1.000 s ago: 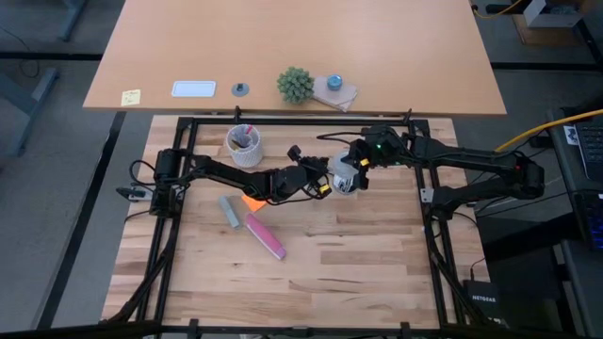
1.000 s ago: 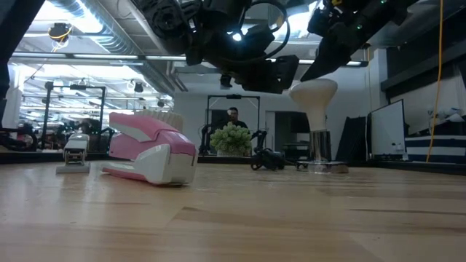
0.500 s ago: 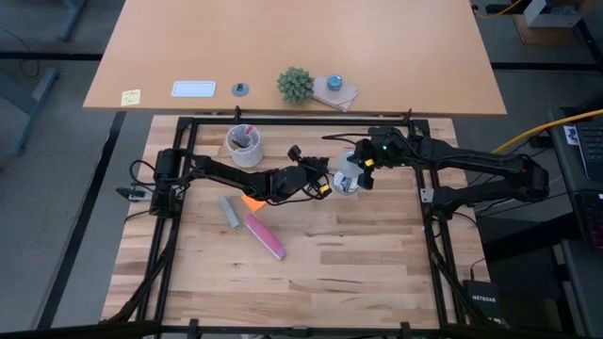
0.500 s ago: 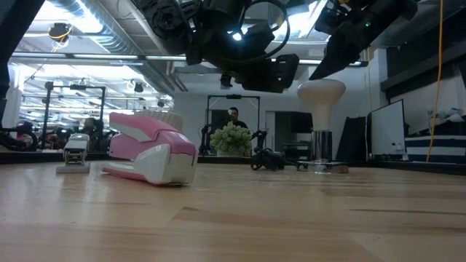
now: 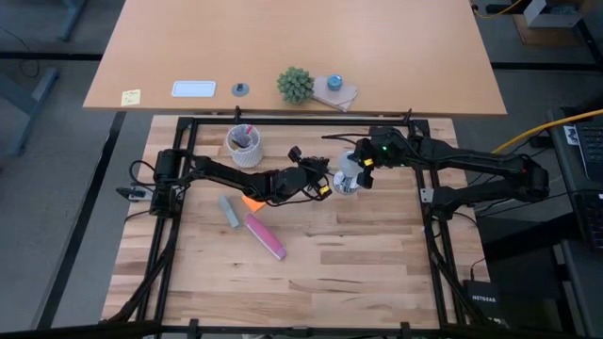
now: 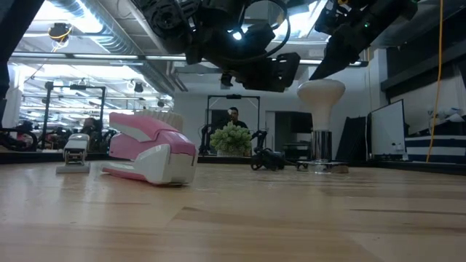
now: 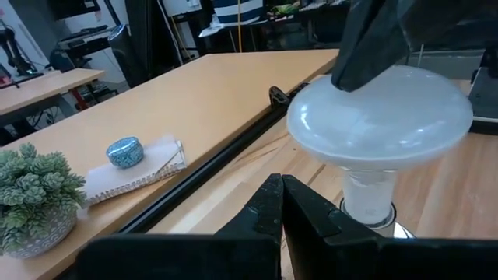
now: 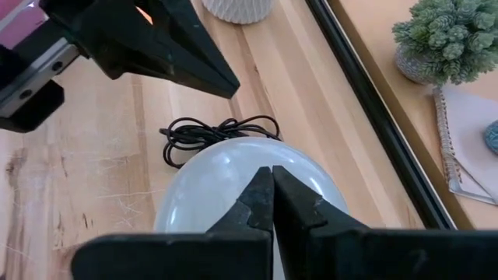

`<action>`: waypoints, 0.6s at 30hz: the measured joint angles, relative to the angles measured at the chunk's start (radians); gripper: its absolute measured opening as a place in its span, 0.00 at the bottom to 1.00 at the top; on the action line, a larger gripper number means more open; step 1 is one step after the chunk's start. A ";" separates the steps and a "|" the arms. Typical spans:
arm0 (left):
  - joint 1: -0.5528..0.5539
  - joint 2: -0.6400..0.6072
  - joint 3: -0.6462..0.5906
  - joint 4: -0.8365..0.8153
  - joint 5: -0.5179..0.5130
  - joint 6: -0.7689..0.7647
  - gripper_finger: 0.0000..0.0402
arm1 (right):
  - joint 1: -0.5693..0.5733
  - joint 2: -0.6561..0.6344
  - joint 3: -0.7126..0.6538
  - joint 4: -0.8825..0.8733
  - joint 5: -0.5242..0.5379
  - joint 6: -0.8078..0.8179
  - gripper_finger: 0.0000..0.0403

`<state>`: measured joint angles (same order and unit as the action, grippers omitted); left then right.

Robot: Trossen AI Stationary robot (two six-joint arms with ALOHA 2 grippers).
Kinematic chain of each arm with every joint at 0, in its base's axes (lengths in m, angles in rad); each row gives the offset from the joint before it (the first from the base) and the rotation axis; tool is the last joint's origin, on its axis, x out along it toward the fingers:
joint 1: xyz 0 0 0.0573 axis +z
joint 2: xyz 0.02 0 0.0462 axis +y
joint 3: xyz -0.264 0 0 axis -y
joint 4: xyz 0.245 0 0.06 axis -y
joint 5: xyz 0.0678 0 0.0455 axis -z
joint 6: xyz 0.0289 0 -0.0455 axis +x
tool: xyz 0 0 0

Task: Screw lightbulb
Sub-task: Insert the lightbulb into the lamp

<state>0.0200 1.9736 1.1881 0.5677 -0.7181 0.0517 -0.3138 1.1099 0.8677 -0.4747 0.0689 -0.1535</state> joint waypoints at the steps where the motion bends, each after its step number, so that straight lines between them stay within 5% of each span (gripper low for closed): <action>1: -0.001 0.000 0.000 0.000 0.000 0.000 0.00 | 0.000 0.000 0.000 0.000 0.000 0.000 0.01; 7: -0.019 0.000 0.000 0.053 0.008 0.017 0.00 | 0.000 0.000 0.000 0.001 0.000 0.000 0.01; 12: -0.023 0.000 0.000 0.224 0.165 0.113 0.00 | -0.001 0.000 0.001 0.001 0.000 0.000 0.01; 18: 0.022 0.000 0.000 0.234 0.320 0.049 0.00 | -0.001 -0.001 0.001 0.001 0.000 0.000 0.01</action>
<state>0.0418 1.9736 1.1885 0.8018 -0.3982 0.1010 -0.3145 1.1091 0.8688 -0.4736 0.0689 -0.1539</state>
